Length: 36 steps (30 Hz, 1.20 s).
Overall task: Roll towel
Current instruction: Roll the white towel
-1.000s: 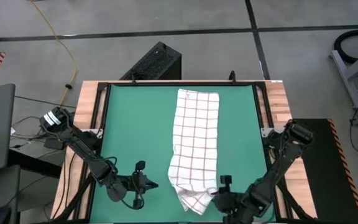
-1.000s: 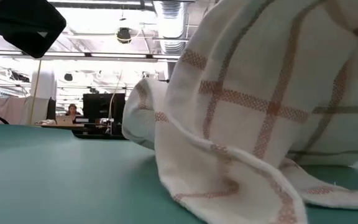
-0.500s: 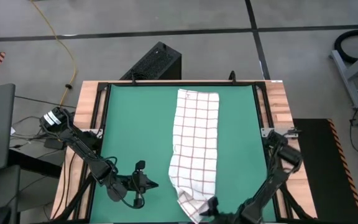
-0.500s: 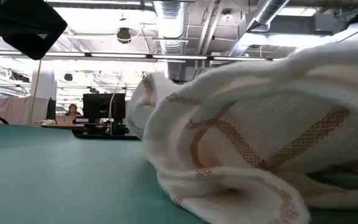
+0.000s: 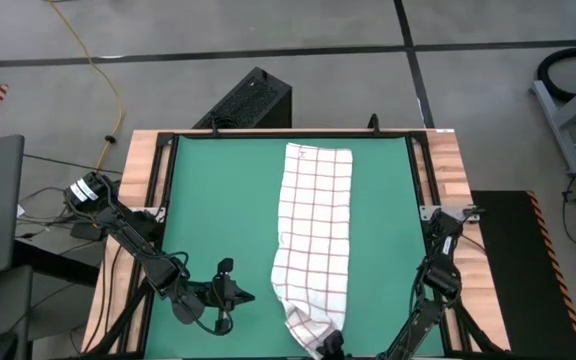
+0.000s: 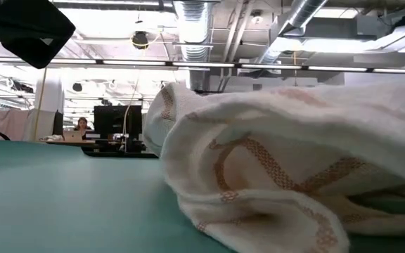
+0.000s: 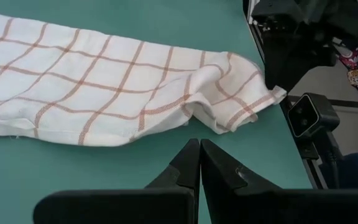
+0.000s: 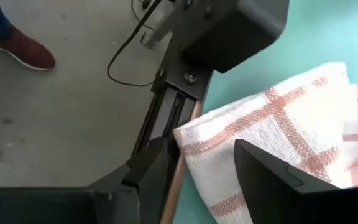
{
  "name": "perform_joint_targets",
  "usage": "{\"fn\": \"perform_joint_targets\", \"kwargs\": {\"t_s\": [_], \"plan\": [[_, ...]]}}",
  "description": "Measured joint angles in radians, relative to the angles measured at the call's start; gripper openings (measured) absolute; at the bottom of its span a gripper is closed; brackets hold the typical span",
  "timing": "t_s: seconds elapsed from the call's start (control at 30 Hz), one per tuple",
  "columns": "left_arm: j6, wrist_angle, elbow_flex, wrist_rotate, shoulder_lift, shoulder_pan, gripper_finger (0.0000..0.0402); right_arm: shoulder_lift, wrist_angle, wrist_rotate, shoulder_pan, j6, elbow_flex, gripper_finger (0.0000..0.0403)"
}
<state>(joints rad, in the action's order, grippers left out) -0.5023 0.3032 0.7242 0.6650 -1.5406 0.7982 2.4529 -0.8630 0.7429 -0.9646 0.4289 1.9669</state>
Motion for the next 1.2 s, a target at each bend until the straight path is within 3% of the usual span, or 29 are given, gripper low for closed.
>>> {"fn": "perform_joint_targets", "kwargs": {"t_s": [0.13,0.37,0.53,0.8,1.07,1.2], "plan": [[0.000,0.001,0.000,-0.003,0.000,0.000,0.0002,0.002,0.003,-0.009,0.003,0.046,0.001,0.0158],[0.022,0.006,0.000,-0.014,0.000,0.000,0.0002,0.001,0.011,-0.039,0.025,0.112,0.005,0.0019],[0.090,0.061,0.000,-0.051,0.000,0.003,0.0002,0.001,-0.120,0.024,0.064,0.058,0.087,0.0010],[0.110,0.070,0.000,-0.041,0.000,0.008,0.0002,-0.012,-0.522,0.030,0.151,-0.062,0.358,0.0006],[0.216,0.125,0.000,0.027,0.000,0.010,0.0002,-0.080,-0.462,0.053,0.324,-0.304,0.368,0.0004],[0.187,0.094,0.000,0.149,-0.001,0.012,0.0002,-0.119,-0.456,0.077,0.383,-0.346,0.368,0.0004]]}}
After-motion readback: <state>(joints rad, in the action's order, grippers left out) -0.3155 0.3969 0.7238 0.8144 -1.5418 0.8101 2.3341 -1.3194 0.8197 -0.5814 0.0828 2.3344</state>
